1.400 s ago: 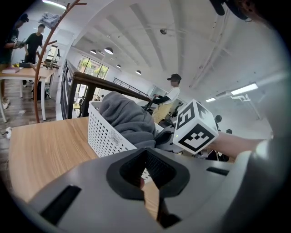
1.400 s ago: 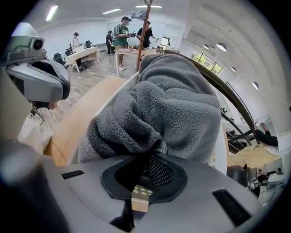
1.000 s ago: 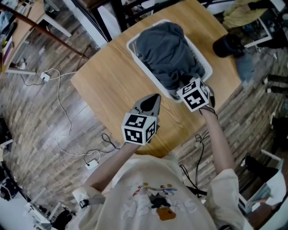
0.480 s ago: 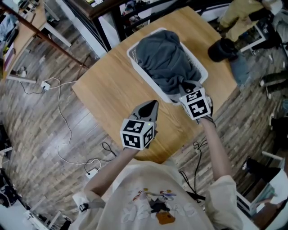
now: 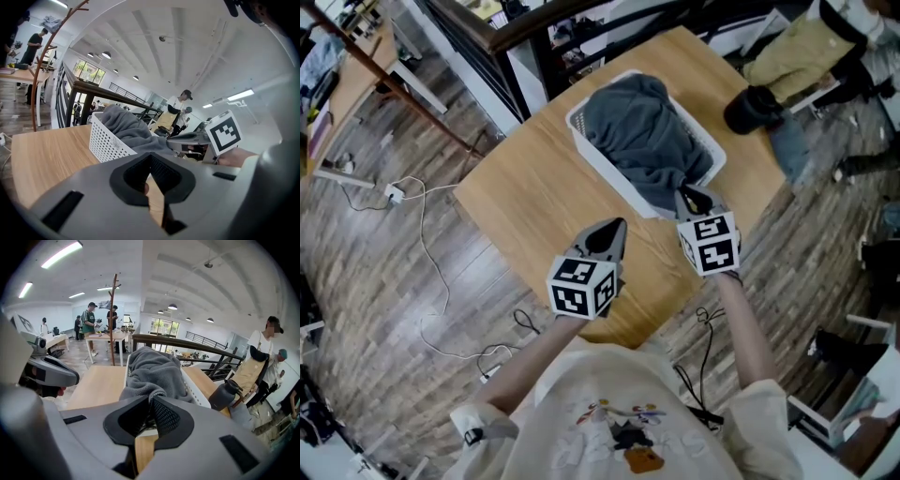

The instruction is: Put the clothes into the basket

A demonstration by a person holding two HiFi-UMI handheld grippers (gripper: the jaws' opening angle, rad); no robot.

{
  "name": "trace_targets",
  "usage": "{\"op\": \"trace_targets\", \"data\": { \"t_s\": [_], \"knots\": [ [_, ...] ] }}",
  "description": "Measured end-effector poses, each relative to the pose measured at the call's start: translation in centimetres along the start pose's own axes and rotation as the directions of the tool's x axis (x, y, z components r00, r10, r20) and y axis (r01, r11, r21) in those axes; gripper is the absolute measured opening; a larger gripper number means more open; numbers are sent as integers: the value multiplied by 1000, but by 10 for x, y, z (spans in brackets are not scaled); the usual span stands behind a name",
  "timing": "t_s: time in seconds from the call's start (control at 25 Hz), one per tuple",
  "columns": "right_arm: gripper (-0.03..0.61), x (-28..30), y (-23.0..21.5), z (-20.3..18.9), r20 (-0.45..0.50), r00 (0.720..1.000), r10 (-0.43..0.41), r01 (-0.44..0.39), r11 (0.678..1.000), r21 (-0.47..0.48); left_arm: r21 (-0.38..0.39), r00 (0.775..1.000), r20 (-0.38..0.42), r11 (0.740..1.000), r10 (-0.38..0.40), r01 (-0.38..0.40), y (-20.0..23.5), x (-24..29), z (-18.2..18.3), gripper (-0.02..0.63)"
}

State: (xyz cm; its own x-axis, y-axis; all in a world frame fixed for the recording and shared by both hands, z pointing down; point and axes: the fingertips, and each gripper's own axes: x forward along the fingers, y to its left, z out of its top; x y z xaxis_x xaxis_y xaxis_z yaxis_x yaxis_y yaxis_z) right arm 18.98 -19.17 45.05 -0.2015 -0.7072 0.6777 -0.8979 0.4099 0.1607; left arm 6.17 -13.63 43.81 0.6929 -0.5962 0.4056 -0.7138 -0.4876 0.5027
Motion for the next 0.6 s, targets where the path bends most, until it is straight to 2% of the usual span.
{"op": "trace_targets", "data": {
  "t_s": [0.32, 0.6],
  "knots": [
    [37, -43, 39, -2, 110, 994, -29, 17, 995, 102, 22, 998, -5, 998, -55, 55, -11, -26, -7, 2],
    [35, -85, 90, -1, 211, 977, -16, -34, 972, 233, 43, 995, -9, 994, -96, 96, -12, -60, -13, 2]
  ]
}}
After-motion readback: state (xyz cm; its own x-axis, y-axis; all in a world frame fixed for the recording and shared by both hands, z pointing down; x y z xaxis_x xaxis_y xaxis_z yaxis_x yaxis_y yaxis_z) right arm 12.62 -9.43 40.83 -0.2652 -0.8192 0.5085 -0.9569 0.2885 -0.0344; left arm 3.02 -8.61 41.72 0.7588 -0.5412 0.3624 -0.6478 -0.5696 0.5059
